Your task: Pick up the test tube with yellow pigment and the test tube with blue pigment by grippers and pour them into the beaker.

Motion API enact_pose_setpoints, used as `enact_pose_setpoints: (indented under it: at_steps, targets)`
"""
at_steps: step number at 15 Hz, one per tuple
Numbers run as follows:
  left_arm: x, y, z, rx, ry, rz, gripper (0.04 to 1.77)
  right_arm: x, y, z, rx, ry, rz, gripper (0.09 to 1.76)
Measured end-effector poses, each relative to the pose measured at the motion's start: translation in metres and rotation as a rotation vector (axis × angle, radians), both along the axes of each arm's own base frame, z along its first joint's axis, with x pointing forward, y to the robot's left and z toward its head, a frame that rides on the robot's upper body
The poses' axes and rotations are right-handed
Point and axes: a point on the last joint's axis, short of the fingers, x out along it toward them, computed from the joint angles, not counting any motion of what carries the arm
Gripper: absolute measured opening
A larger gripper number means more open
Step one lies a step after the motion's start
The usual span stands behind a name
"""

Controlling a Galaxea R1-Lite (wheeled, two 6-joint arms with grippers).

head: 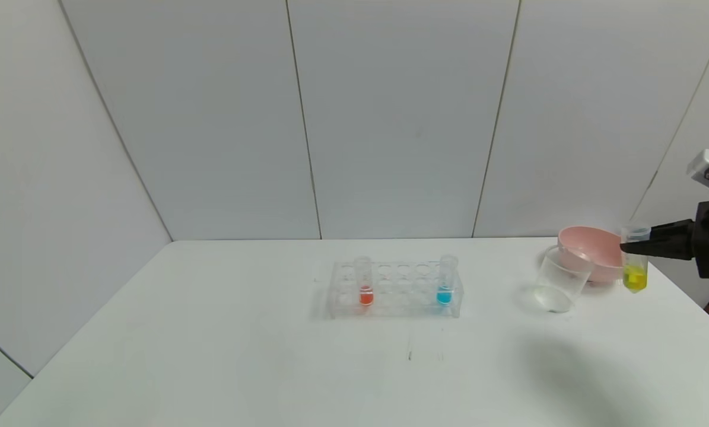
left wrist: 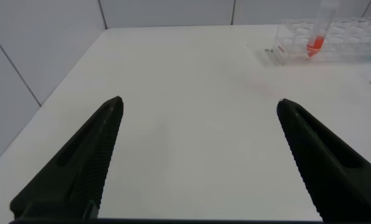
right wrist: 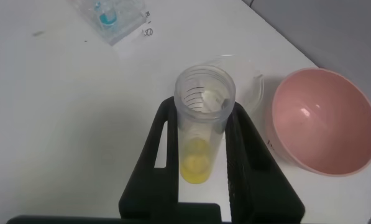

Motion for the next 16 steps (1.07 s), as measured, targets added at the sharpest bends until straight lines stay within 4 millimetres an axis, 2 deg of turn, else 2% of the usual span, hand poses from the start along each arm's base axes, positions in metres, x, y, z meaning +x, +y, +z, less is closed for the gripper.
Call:
enact_pose_setpoints:
  at_steps: [7,11,16]
  targets:
    - [0.0,0.0,0.0,0.0,0.0,0.0,1.76,0.026,-0.025,-0.005,-0.226,0.004,-0.029,0.5]
    - [0.0,0.0,0.0,0.0,0.0,0.0,1.76,0.031,-0.023,0.0,-0.285,0.098,-0.006,0.5]
    - [0.0,0.0,0.0,0.0,0.0,0.0,1.76,0.054,-0.011,0.007,-0.384,0.082,0.005,0.5]
